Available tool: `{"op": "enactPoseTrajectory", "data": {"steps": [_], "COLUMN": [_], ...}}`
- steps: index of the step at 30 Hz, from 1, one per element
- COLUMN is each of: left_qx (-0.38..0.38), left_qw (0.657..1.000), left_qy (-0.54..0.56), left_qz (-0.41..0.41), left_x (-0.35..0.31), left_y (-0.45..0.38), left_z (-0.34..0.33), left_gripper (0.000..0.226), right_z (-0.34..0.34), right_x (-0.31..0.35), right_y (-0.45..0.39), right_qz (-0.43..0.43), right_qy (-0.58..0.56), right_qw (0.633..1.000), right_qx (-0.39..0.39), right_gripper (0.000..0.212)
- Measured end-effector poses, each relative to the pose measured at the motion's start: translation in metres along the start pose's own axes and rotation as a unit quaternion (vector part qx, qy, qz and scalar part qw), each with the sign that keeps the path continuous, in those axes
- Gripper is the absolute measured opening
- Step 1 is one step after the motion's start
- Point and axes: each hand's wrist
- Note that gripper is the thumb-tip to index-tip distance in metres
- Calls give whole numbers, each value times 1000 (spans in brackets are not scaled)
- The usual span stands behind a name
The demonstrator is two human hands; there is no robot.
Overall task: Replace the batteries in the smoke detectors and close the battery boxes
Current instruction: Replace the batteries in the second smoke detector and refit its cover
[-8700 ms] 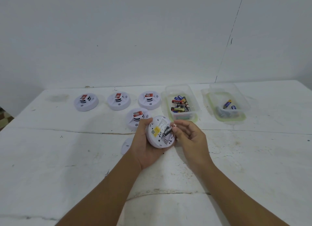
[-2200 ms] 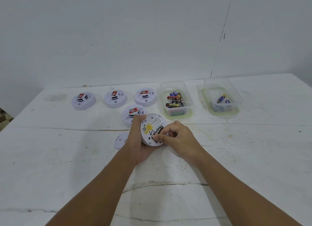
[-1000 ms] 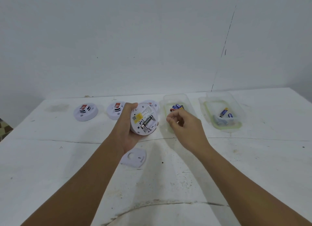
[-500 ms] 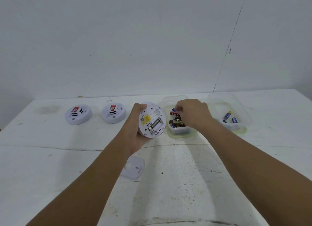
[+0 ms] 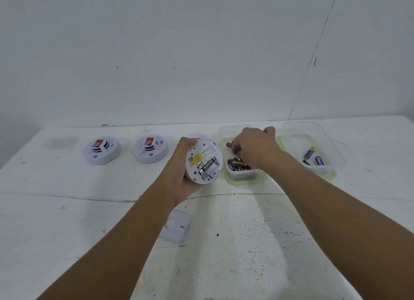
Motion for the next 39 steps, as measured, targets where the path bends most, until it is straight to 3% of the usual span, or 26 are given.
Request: {"op": "enactPoseTrajectory", "data": {"steps": [3,6,11,20,24,28,31,34,37,39], "left_qx": [3,0,2,-15,-12,-15,-10,3,23,36], "left_qw": [1000,1000,1000,1000,1000,1000,1000,1000,999,998], "left_qy": [0,-6,-12,-16,-9,2,8,13,30,56], "left_qz": [3,7,3,8,8,4,-2,-16,-10,6], "left_x": [-1,-1,2,2,1,-1,3,10,18,23], "left_y": [-1,-4,-7,-6,-5,3,7,19,34,38], "left_z": [-2,-1,0,1,2,0,1,0,4,7], "left_gripper": [39,45,27,27,36,34,45,35,41,46], "right_z": [-1,-2,-2,0,-1,13,34,47,38,20], "right_x": [-3,-4,-5,0,1,5,19,41,61,70], "right_y": [0,-2,-2,-3,-1,14,37,72,104,114], "right_qz": [-6,-10,21,30,26,16,23,31,46,29], "right_qy": [-6,12,5,28,29,-67,-258,-437,-535,-567], "right_qw": [999,1000,1000,999,999,989,945,868,815,793], "right_qx": [-32,-9,-18,13,-34,-128,-200,-233,-217,-220], "right_gripper": [20,23,17,23,19,20,14,18,37,31]}}
Point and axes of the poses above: each hand's wrist, its own y-axis away from the middle knuckle, its own z-axis out of the back of the hand, x = y × z, and after that the axes turned 7 degrees about y, right-handed
